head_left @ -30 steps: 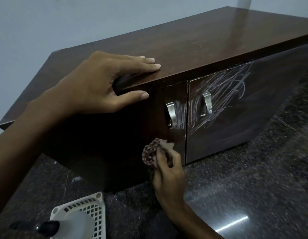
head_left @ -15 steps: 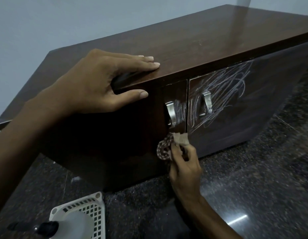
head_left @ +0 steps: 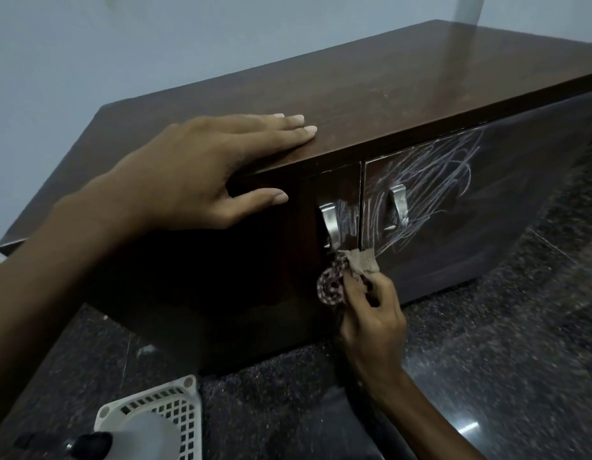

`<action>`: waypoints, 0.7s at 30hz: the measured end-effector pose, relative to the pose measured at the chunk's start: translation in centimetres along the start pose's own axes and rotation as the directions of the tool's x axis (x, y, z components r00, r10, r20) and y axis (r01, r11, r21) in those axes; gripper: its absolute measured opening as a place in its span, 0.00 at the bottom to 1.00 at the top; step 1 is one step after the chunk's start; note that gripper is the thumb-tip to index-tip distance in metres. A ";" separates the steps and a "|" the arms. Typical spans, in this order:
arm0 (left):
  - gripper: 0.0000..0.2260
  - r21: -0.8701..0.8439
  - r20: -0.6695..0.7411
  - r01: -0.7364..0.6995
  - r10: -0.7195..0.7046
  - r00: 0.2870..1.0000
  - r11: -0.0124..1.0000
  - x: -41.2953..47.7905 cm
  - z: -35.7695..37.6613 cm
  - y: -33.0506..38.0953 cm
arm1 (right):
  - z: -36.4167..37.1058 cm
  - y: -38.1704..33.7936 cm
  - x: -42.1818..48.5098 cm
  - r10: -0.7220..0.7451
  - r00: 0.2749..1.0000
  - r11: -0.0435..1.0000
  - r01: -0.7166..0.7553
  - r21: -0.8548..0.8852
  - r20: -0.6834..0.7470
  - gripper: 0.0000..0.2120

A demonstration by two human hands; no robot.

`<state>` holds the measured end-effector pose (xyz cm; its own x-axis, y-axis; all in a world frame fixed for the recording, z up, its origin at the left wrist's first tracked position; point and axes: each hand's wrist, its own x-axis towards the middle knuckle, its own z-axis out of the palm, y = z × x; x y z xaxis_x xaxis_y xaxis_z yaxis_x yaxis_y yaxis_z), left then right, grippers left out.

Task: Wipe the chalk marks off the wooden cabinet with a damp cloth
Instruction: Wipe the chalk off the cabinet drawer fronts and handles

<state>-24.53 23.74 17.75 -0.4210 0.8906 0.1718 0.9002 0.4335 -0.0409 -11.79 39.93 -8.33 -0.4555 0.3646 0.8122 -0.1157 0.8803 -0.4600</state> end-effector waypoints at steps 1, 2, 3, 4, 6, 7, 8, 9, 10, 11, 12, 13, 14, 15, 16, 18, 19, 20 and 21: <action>0.33 0.027 0.001 -0.036 0.036 0.999 0.999 0.0 0.0 0.1 | -0.1 0.3 -0.2 0.003 1.000 1.000 -0.002 -0.025 0.022 0.21; 0.32 0.050 0.008 -0.050 0.050 0.999 0.997 0.0 -0.1 0.1 | -0.2 0.3 -0.1 0.006 0.999 1.000 -0.006 -0.024 0.035 0.20; 0.32 0.066 0.018 -0.056 0.055 0.998 0.996 0.1 -0.1 0.1 | -0.4 0.3 0.1 0.006 0.999 1.000 -0.005 -0.022 0.040 0.20; 0.32 0.068 0.040 -0.054 0.051 0.998 0.996 0.2 -0.1 0.0 | -0.6 0.1 0.8 0.001 1.000 1.000 0.000 -0.027 0.031 0.20; 0.33 0.066 0.059 -0.063 0.059 0.997 0.996 0.3 -0.1 0.0 | -1.1 -0.5 2.5 0.000 1.000 1.000 0.000 -0.028 -0.003 0.19; 0.33 0.062 0.062 -0.073 0.069 0.996 0.995 0.3 -0.1 0.0 | -1.4 -0.8 3.5 -0.007 1.000 1.000 0.006 -0.030 -0.016 0.18; 0.33 0.057 0.062 -0.079 0.076 0.995 0.995 0.3 -0.1 -0.1 | -1.7 -1.1 4.4 -0.021 0.999 0.999 0.019 -0.044 -0.030 0.16; 0.32 0.055 0.060 -0.082 0.079 0.995 0.995 0.3 -0.1 -0.2 | -2.0 -1.3 5.2 -0.039 0.999 0.997 0.036 -0.068 -0.038 0.15; 0.32 0.054 0.057 -0.081 0.078 0.995 0.995 0.3 -0.1 -0.2 | -2.3 -1.5 6.1 -0.065 0.997 0.995 0.061 -0.081 -0.047 0.15; 0.32 0.051 0.053 -0.080 0.078 0.996 0.995 0.3 0.0 -0.3 | -2.6 -1.6 6.9 -0.100 0.994 0.992 0.095 -0.085 -0.052 0.14; 0.32 0.050 0.051 -0.082 0.080 0.996 0.995 0.3 0.0 -0.3 | -2.9 -1.7 7.5 -0.134 0.990 0.988 0.130 -0.086 -0.052 0.13; 0.32 0.047 0.047 -0.085 0.082 0.996 0.995 0.3 0.0 -0.3 | -3.2 -1.7 8.0 -0.165 0.985 0.983 0.160 -0.088 -0.047 0.12; 0.32 0.044 0.044 -0.086 0.084 0.995 0.995 0.3 0.0 -0.3 | -3.3 -1.5 8.3 -0.187 0.982 0.978 0.182 -0.099 -0.036 0.12; 0.32 0.043 0.042 -0.087 0.085 0.996 0.995 0.4 0.0 -0.3 | -3.4 -1.3 8.3 -0.199 0.980 0.974 0.195 -0.116 -0.026 0.11; 0.32 0.043 0.043 -0.084 0.083 0.996 0.995 0.4 0.0 -0.3 | -3.4 -0.9 8.1 -0.215 0.976 0.967 0.211 -0.140 -0.014 0.10; 0.32 0.046 0.041 -0.081 0.079 0.996 0.996 0.3 0.0 -0.3 | -3.1 0.1 6.7 -0.251 0.968 0.951 0.249 -0.183 0.015 0.09; 0.32 0.046 0.036 -0.082 0.080 0.996 0.996 0.3 0.0 -0.3 | -2.9 0.6 5.7 -0.264 0.964 0.944 0.266 -0.197 0.036 0.09; 0.32 0.046 0.033 -0.083 0.081 0.996 0.995 0.2 0.1 -0.3 | -2.7 1.0 4.8 -0.271 0.961 0.938 0.278 -0.207 0.058 0.09; 0.32 0.046 0.032 -0.082 0.080 0.996 0.996 0.2 0.1 -0.3 | -2.5 1.4 4.1 -0.274 0.959 0.934 0.284 -0.216 0.078 0.11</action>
<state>-24.92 23.78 17.71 -0.3506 0.9265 0.1369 0.9256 0.3650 -0.0999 -11.62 43.45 -4.75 -0.4739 0.0849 0.8765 -0.0471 0.9915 -0.1215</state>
